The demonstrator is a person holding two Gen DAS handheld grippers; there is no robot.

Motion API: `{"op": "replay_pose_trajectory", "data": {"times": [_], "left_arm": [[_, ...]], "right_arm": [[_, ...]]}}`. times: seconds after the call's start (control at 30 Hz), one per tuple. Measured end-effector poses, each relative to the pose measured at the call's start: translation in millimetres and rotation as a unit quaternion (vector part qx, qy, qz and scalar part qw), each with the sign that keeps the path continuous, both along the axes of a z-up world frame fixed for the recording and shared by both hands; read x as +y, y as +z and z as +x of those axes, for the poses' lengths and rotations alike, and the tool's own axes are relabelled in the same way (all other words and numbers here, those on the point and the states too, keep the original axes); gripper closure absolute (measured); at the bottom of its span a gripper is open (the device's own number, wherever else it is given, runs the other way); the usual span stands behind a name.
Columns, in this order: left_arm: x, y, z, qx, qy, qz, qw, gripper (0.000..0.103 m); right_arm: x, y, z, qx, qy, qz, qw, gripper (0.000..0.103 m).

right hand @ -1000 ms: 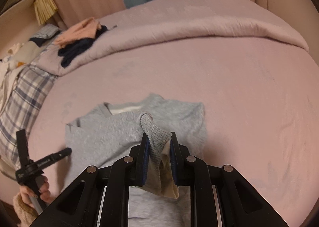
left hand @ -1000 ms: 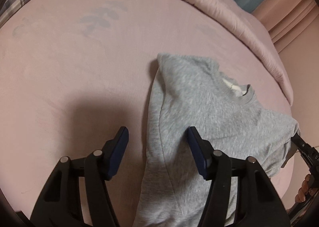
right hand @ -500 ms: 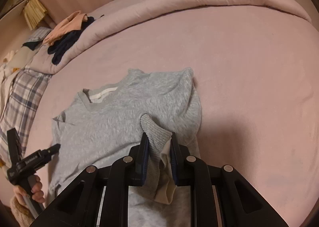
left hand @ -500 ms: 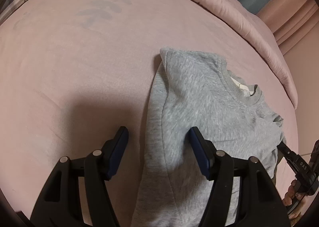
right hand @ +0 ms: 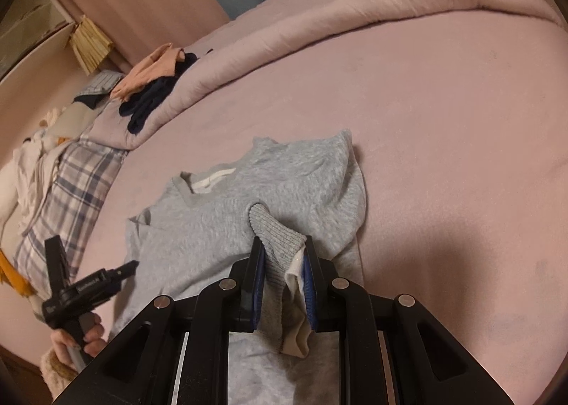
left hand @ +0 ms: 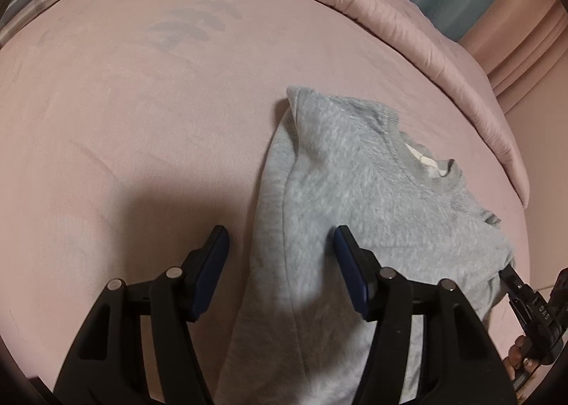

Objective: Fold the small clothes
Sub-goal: 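Hold the sleeve cuff with the right tool and pull it across the shirt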

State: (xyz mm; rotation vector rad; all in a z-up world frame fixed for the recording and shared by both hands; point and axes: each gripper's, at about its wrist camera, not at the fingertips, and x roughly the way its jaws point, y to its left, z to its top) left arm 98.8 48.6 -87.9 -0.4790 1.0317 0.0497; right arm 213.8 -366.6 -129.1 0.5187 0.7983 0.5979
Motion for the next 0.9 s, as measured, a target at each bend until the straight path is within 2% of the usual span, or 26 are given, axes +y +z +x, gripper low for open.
{"op": "replay_pose_trajectory", "data": {"times": [0.2, 0.37, 0.63, 0.7, 0.9], "left_arm": [[-4.8, 15.4, -17.7, -0.012, -0.002, -0.001, 0.9999, 0.045], [-10.8, 26.3, -28.3, -0.021, -0.003, 0.015, 0.9997, 0.043], [-21.7, 42.4, -45.0, -0.033, -0.015, 0.019, 0.9992, 0.040], [-23.5, 48.5, -51.8, -0.036, -0.013, 0.025, 0.9990, 0.033], [-27.1, 78.0, -77.9, -0.051, -0.013, 0.034, 0.9980, 0.028]], "right_arm": [[-1.0, 0.5, 0.0, -0.008, -0.005, 0.005, 1.000, 0.083], [-2.3, 2.3, -1.4, -0.012, -0.012, 0.008, 1.000, 0.083], [2.6, 22.7, -10.0, -0.033, -0.019, -0.006, 0.999, 0.083], [2.3, 24.3, -10.6, -0.034, -0.019, -0.005, 0.999, 0.083], [1.3, 25.6, -11.9, -0.021, -0.020, 0.003, 1.000, 0.083]]}}
